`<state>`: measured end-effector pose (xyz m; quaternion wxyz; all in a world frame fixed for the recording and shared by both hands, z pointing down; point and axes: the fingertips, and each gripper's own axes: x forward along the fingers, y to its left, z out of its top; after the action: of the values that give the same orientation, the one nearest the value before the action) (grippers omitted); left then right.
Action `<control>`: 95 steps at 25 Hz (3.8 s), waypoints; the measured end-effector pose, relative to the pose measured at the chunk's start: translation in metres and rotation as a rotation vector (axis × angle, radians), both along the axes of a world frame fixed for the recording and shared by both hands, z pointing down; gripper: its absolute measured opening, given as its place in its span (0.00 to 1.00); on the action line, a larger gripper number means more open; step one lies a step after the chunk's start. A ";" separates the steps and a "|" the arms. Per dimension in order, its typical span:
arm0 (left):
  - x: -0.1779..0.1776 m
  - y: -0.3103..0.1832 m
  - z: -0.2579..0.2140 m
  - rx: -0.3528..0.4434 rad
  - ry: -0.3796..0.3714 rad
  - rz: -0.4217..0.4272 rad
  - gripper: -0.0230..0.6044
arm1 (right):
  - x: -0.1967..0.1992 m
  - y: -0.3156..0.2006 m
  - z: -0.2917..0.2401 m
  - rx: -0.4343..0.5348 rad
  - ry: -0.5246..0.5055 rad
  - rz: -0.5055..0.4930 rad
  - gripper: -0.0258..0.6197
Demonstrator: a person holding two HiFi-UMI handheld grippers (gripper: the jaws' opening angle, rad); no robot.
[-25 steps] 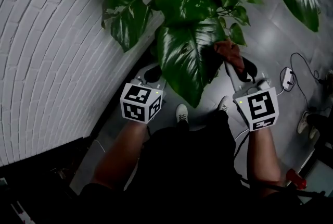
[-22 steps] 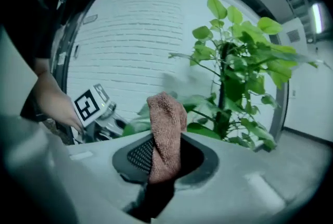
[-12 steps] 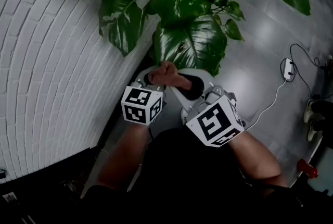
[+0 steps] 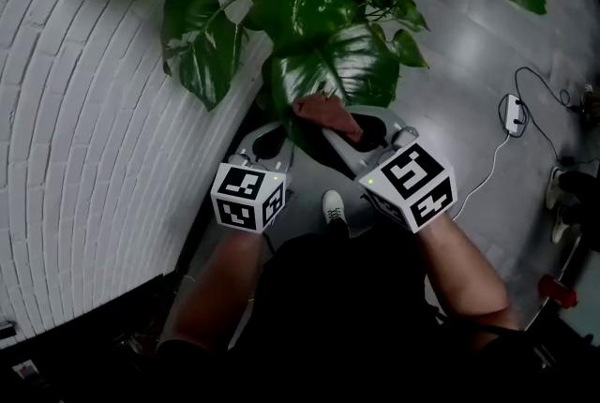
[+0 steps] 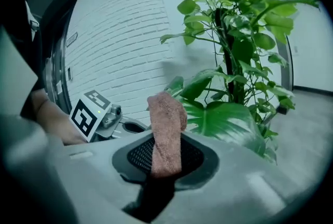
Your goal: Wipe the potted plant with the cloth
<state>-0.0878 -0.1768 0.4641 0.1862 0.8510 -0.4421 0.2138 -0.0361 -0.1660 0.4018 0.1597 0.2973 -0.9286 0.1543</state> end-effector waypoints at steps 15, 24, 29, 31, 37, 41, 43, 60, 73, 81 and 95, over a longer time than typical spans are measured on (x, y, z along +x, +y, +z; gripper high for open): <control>0.004 -0.006 0.002 -0.009 -0.001 -0.050 0.06 | 0.049 -0.032 0.020 -0.012 0.024 0.081 0.13; -0.001 -0.007 0.003 -0.017 -0.005 -0.081 0.06 | 0.066 -0.047 0.035 -0.018 0.053 0.114 0.13; -0.002 -0.009 0.002 -0.017 -0.008 -0.094 0.06 | 0.075 -0.056 0.046 -0.034 0.061 0.130 0.13; -0.002 -0.009 0.002 -0.017 -0.010 -0.097 0.06 | 0.080 -0.059 0.051 -0.043 0.063 0.140 0.13; -0.003 -0.011 0.001 -0.020 -0.015 -0.104 0.06 | 0.097 -0.069 0.066 -0.070 0.071 0.176 0.13; -0.003 -0.012 0.002 -0.021 -0.018 -0.110 0.06 | 0.107 -0.072 0.079 -0.094 0.077 0.190 0.13; -0.002 -0.012 0.003 -0.023 -0.020 -0.111 0.06 | 0.110 -0.074 0.085 -0.105 0.080 0.194 0.13; -0.003 -0.011 0.005 -0.022 0.011 -0.089 0.06 | 0.123 -0.044 0.029 0.022 0.088 0.207 0.13; 0.002 0.007 0.009 -0.025 0.050 0.021 0.06 | -0.029 0.060 -0.020 0.054 0.003 -0.098 0.13; 0.013 0.007 0.005 -0.011 0.043 0.097 0.06 | -0.004 0.041 0.004 0.034 0.082 0.043 0.13; -0.001 0.011 -0.003 -0.008 0.044 -0.137 0.06 | 0.050 0.018 0.041 -0.076 0.077 -0.010 0.13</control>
<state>-0.0891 -0.1658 0.4614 0.2136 0.8225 -0.4941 0.1835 0.0139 -0.1478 0.4431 0.2071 0.2921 -0.9168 0.1770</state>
